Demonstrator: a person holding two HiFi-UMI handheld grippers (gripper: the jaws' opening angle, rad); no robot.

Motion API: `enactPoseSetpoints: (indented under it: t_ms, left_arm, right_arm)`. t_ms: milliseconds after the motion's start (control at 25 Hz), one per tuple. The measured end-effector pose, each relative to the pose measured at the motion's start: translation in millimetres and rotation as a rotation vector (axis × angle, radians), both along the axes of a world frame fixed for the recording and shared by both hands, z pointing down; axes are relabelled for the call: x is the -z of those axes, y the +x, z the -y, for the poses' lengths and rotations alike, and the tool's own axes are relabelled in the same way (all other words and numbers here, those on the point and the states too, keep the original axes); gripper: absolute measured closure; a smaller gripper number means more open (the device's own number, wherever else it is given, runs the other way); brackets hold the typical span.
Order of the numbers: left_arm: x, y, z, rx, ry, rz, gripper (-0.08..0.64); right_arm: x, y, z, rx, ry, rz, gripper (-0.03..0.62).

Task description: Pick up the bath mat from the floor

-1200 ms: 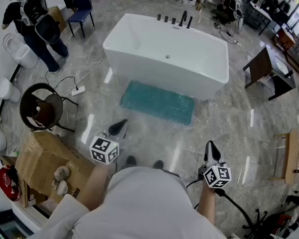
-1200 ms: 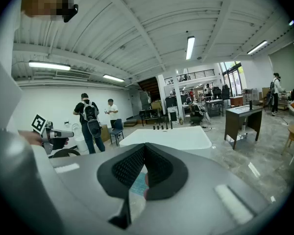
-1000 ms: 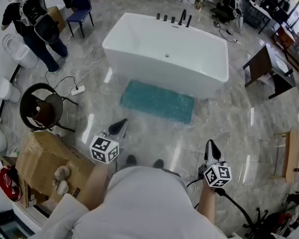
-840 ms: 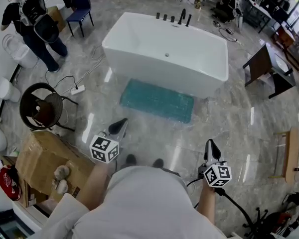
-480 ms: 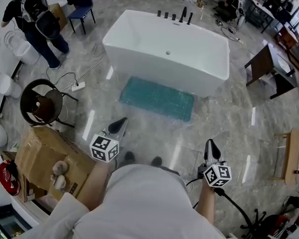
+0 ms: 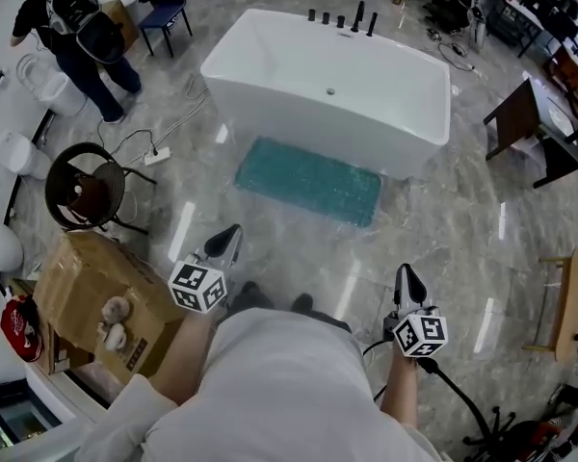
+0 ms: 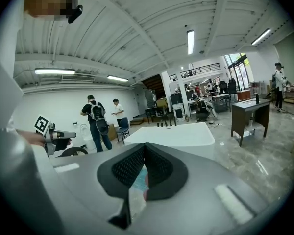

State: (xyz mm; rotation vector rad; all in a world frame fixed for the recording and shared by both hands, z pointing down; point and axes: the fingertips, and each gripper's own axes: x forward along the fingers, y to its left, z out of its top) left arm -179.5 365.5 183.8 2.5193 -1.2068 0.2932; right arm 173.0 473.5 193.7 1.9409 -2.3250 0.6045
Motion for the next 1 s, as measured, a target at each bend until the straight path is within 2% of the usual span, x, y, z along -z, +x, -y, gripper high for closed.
enactPoseSetpoints:
  t_ms: [280,560,800,1000]
  left_arm:
    - [-3.9,21.1,6.8,0.013,0.011,0.011,0.558]
    - [-11.3,28.5,36.1,-0.004,0.009,0.0,0.558]
    - [-20.7,12.4,85.8,-0.009,0.006,-0.023,0.558]
    - [-18.0,1.6,147.0,-0.032,0.01,-0.03,0.558]
  right_arm:
    - [-7.9,22.3,9.0,0.019,0.003,0.016,0.588]
    - [-15.5,22.7,38.4,0.035,-0.005,0.011,0.588]
    - [-22.3,13.2,74.3,-0.008,-0.011,0.012,0.589]
    - [-17.9,4.8,118.3,-0.049,-0.015,0.006,0.588]
